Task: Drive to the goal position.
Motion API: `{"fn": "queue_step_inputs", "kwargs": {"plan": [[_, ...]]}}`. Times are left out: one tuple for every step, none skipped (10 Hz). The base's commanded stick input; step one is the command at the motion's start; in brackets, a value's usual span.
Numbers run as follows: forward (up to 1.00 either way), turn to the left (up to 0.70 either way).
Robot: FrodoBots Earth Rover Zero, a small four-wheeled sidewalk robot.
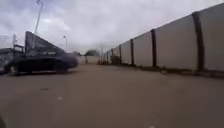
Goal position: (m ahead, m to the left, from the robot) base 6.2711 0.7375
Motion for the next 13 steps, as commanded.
{"fn": "queue_step_inputs", "kwargs": {"plan": [[0.5, 0.0], [0.5, 0.0], [0.5, 0.16], [0.5, 0.38], [0.5, 0.46], [0.5, 0.35], [0.5, 0.04], [0.5, 0.0], [0.5, 0.0], [0.5, 0.0], [0.5, 0.0], [0.5, 0.0], [0.5, 0.0]]}}
